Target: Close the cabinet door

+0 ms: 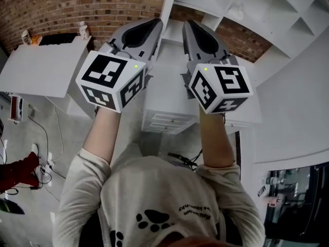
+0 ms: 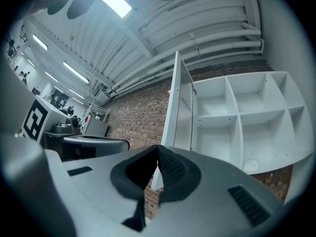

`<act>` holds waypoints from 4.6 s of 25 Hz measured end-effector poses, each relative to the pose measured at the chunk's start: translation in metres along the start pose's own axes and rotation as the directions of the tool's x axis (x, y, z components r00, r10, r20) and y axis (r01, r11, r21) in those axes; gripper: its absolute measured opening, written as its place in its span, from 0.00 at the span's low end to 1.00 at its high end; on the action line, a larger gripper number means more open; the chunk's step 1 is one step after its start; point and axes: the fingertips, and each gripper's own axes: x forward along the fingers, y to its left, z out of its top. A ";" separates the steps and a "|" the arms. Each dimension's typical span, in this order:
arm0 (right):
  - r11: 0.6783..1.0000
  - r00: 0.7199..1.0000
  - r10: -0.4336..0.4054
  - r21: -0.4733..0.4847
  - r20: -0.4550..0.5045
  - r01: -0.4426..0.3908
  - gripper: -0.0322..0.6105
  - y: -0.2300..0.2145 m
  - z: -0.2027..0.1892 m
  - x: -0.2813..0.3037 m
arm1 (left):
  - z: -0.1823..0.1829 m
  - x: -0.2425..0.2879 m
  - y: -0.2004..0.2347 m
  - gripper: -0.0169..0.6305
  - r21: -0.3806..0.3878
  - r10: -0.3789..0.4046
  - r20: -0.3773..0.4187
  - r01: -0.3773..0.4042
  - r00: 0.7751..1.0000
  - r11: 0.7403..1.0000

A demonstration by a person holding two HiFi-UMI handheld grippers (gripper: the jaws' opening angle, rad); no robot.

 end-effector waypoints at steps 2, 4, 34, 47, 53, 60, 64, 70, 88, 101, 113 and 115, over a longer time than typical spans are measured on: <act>1.000 1.000 -0.013 -0.006 -0.005 0.013 0.07 -0.006 -0.003 0.005 | -0.002 0.006 0.005 0.04 0.003 -0.009 -0.001 0.009 1.000 1.000; 1.000 1.000 -0.024 -0.014 -0.013 0.024 0.07 -0.011 -0.005 0.013 | -0.004 0.013 0.012 0.04 -0.001 -0.018 -0.003 0.018 1.000 1.000; 0.995 0.994 -0.090 -0.035 0.063 0.093 0.33 -0.029 0.039 0.104 | -0.006 0.093 0.059 0.04 -0.014 -0.238 0.052 0.239 0.970 0.971; 0.987 0.987 -0.158 -0.007 0.026 0.158 0.29 -0.033 0.032 0.118 | -0.003 0.094 0.054 0.04 -0.040 -0.279 0.078 0.283 0.957 0.958; 0.987 0.986 -0.163 0.005 0.019 0.163 0.26 -0.046 0.031 0.108 | -0.010 0.102 0.040 0.04 -0.037 -0.302 0.060 0.305 0.951 0.952; 0.989 0.989 -0.145 0.017 0.020 0.145 0.24 -0.068 0.028 0.097 | -0.014 0.119 0.021 0.04 -0.027 -0.331 0.059 0.333 0.942 0.943; 0.992 0.992 -0.123 0.022 0.023 0.122 0.23 -0.085 0.026 0.088 | -0.017 0.132 0.006 0.04 -0.026 -0.338 0.069 0.341 0.938 0.940; 0.997 0.997 -0.072 0.026 0.025 0.071 0.22 -0.116 0.024 0.079 | -0.023 0.158 -0.009 0.04 -0.025 -0.333 0.066 0.335 0.941 0.942; 0.988 0.994 0.093 0.115 0.058 -0.099 0.19 -0.225 -0.003 0.062 | -0.053 0.250 -0.055 0.04 0.015 -0.281 0.024 0.281 0.959 0.960; 0.947 0.963 0.256 0.177 0.085 -0.268 0.19 -0.300 -0.024 0.087 | -0.074 0.321 -0.055 0.04 0.032 -0.154 -0.013 0.155 0.988 0.987; 0.891 0.912 0.394 0.195 0.118 -0.410 0.19 -0.334 -0.037 0.107 | -0.092 0.361 -0.049 0.04 0.046 -0.033 -0.040 0.035 0.999 0.998; 0.881 0.902 0.414 0.195 0.121 -0.430 0.19 -0.342 -0.039 0.113 | -0.094 0.370 -0.047 0.04 0.051 -0.015 -0.044 0.017 0.999 0.999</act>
